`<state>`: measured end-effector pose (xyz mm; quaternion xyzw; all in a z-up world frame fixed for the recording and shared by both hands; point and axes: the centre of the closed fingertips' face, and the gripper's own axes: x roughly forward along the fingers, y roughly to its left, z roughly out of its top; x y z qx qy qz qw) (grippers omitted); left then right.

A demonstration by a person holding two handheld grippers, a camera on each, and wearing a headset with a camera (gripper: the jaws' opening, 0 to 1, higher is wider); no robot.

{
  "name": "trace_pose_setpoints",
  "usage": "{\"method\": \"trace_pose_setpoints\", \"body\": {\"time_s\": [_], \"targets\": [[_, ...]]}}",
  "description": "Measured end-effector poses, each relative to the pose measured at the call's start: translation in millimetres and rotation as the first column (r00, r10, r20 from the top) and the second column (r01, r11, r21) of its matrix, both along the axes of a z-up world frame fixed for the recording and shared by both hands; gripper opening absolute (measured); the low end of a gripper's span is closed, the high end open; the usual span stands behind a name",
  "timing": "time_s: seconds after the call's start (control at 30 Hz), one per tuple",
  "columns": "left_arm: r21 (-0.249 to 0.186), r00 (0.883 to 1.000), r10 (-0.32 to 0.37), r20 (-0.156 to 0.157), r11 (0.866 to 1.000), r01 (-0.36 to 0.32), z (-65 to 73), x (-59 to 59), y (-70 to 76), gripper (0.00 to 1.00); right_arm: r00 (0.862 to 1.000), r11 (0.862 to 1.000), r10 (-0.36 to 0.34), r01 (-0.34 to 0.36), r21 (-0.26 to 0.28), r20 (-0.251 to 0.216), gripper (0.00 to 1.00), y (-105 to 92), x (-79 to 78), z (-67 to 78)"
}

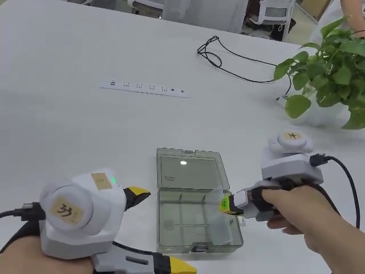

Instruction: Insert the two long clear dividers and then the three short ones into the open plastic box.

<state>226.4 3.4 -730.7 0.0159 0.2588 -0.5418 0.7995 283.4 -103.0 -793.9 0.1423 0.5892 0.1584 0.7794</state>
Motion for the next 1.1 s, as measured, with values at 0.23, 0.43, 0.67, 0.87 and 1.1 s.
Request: {"method": "trace_pose_setpoints", "body": {"time_s": [0.23,0.43,0.67,0.87,1.1], "targets": [[0.001,1.0,0.0,-0.004,1.0,0.0,-1.0,-0.4,1.0,0.93,0.998,0.997,0.066,-0.064,-0.048,0.026,0.07,5.9,-0.2,1.3],[0.004,1.0,-0.003,-0.007,1.0,0.003,-2.3,-1.7,0.2,0.93,0.994,0.993,0.105,-0.103,-0.054,0.038,0.07,11.6,0.6,0.6],[0.004,1.0,-0.003,-0.01,1.0,0.003,-2.9,-2.9,-0.9,0.93,0.989,0.989,0.136,-0.134,-0.056,0.051,0.08,17.5,2.0,-5.9],[0.007,1.0,0.004,-0.014,1.0,-0.004,-3.5,-2.3,0.2,0.93,0.983,0.984,0.171,-0.167,-0.063,0.062,0.09,21.6,1.0,-13.8],[0.011,1.0,0.009,-0.015,1.0,-0.009,-4.4,-2.3,1.9,0.92,0.985,0.986,0.16,-0.156,-0.056,0.066,0.09,20.4,1.0,-20.3]]}}
